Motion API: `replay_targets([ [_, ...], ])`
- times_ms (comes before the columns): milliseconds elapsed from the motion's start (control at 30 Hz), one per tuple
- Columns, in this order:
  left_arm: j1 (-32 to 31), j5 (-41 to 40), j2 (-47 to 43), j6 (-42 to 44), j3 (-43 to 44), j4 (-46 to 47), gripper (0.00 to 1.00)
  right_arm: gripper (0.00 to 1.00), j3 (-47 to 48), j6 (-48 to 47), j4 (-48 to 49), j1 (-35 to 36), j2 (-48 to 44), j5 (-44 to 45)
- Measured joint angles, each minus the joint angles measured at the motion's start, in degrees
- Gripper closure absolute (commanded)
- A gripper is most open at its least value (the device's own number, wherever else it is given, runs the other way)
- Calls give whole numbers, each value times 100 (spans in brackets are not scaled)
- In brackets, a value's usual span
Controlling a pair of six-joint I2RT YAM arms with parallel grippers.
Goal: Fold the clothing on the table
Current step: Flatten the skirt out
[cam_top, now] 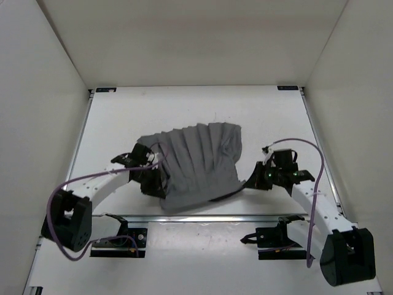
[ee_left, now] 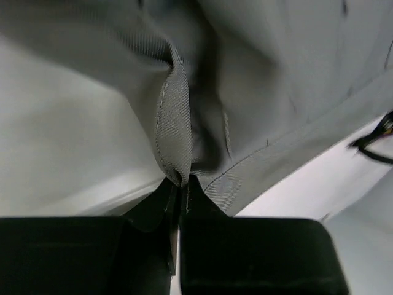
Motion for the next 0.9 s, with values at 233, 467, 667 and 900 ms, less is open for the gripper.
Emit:
replay_targets([
  [233,133,173,-1084,-153,-632,-212,96,100,-343,525,-61,420,-678,-297],
  [467,85,155,-772,-260,-695,-87,92,66,-317,616,52,813,-151,-302],
  [667,205,33,-1091,-337,-785,-111,34,16,-317,649,166,841,-146,-339],
  [900,105,-208,-2288,-1043,-1427,-61,6,8,-317,612,271,1204,247,-144],
])
